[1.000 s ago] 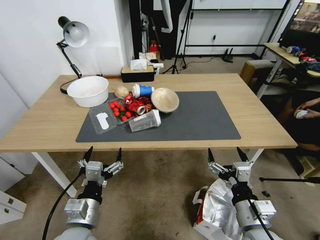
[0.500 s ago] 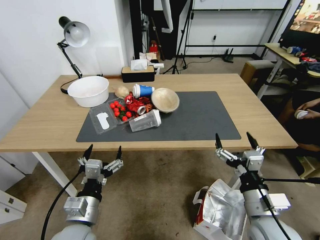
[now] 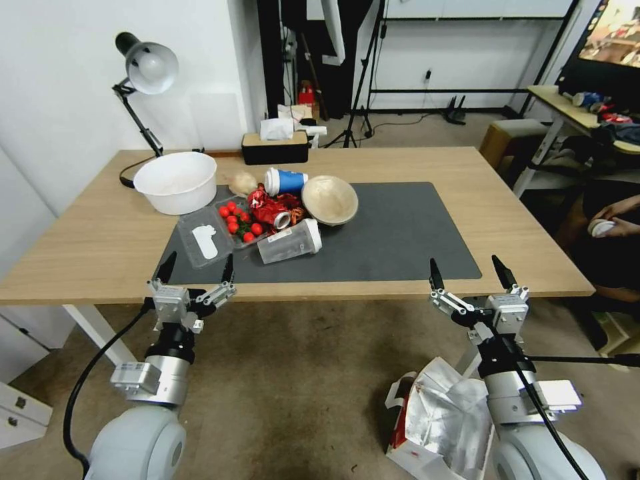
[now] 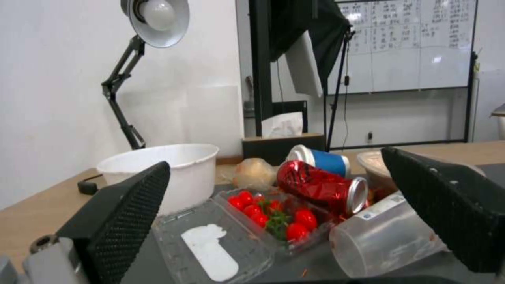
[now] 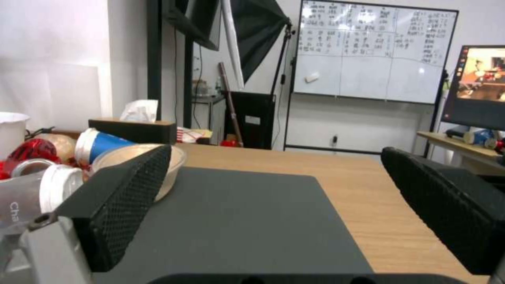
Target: Pick up the food delivery bag from the floor and place it on the table.
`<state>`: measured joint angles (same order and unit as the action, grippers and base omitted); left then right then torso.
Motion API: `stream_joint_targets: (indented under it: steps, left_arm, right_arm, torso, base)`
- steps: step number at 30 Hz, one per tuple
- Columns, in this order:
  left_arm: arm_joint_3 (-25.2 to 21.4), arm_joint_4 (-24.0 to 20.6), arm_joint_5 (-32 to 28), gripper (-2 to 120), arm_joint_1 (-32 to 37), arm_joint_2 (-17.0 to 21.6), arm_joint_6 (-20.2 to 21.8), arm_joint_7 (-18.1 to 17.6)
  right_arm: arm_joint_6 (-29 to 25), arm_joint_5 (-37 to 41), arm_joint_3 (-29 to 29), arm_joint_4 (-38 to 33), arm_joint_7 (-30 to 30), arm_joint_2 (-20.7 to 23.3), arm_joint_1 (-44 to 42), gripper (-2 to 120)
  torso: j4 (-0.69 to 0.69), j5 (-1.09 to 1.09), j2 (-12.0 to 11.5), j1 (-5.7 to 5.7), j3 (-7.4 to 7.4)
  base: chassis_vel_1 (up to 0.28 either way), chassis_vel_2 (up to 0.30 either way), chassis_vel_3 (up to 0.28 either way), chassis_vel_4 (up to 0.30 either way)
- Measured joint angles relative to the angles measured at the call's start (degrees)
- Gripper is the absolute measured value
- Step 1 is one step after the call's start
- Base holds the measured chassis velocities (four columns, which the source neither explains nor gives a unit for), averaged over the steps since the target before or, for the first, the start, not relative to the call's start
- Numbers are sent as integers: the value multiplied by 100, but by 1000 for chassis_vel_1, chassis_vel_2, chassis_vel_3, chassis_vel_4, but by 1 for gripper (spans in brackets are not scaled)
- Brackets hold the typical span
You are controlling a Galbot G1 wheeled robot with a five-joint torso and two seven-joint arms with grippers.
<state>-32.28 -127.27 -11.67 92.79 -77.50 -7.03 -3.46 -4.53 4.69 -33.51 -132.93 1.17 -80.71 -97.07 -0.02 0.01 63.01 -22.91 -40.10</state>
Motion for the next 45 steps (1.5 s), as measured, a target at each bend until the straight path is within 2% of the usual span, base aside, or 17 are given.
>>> stream_joint_targets:
  steps: [6, 17, 20, 25, 45]
  left_arm:
    - [0, -1, 35, 100, 78, -26, -14, -24]
    - [6, -10, 54, 100, 136, -49, -43, -30]
    - [8, -10, 55, 100, 139, -51, -43, -29]
    - [21, -5, 63, 100, 151, -57, -40, -25]
    - [62, 3, 112, 100, 204, -69, -67, -41]
  right_arm:
    - [-7, 1, 16, -4, 0, -31, 0, 100]
    - [-46, -15, 27, -6, -16, -72, -16, 100]
    - [-46, -15, 27, -6, -16, -72, -15, 100]
    - [-47, -18, 32, 14, -16, -84, -2, 100]
    - [-66, -49, 49, 36, 10, -161, -32, 100]
  torso:
    - [-2, -1, -93, 41, 49]
    - [-2, -1, -454, 198, 254]
    - [-2, -1, -483, 211, 270]
    - [-2, -1, -694, 306, 387]
    - [-2, -1, -1216, 531, 681]
  base:
    - [0, 0, 0, 0]
    - [0, 0, 0, 0]
    - [0, 0, 0, 0]
    - [0, 0, 0, 0]
    - [0, 0, 0, 0]
